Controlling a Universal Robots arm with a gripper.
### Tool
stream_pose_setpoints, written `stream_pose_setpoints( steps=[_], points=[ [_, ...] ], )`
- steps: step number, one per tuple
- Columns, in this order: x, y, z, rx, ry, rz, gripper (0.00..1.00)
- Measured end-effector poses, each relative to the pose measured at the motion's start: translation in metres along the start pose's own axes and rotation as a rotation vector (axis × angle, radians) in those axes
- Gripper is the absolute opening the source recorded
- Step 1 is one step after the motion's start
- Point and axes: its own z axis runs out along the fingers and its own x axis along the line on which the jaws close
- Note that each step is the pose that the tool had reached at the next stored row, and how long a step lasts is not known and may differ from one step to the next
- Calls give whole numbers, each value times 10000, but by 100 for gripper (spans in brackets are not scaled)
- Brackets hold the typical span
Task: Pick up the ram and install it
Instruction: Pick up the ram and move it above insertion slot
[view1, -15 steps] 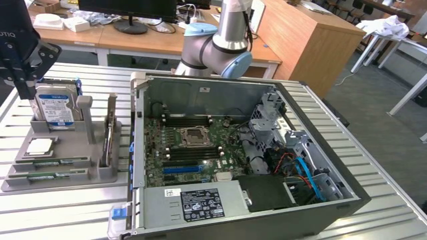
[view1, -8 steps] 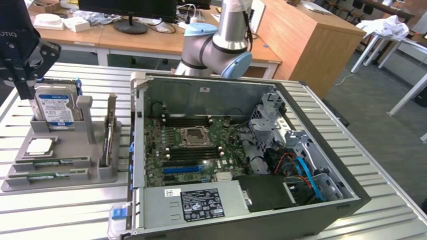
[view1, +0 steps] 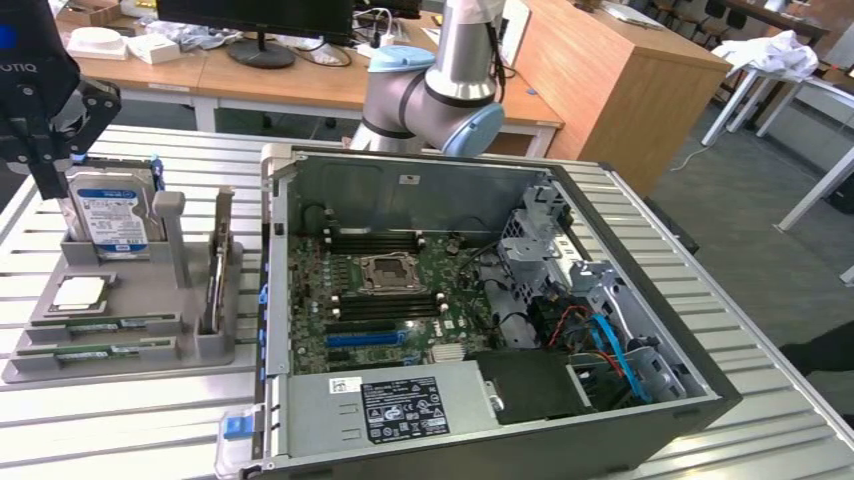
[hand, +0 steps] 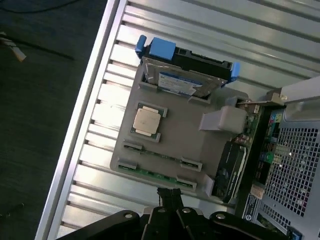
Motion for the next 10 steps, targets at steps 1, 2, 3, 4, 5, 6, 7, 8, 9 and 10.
stream_pose_setpoints(
  steps=[1,2,3,4,5,6,7,8,9,10],
  points=[
    [0,0,0,-3,8,-180,10],
    [0,0,0,-5,17,-359,10],
    [0,0,0,-8,24,-539,10],
    [0,0,0,-10,33,-719,10],
    [0,0,0,-12,40,-898,10],
    [0,0,0,-15,49,-1089,10],
    [0,0,0,-18,57,-1268,10],
    [0,0,0,-20,65,-1448,10],
    [0,0,0,-23,73,-1627,10],
    [0,0,0,-25,82,-1808,10]
  ],
)
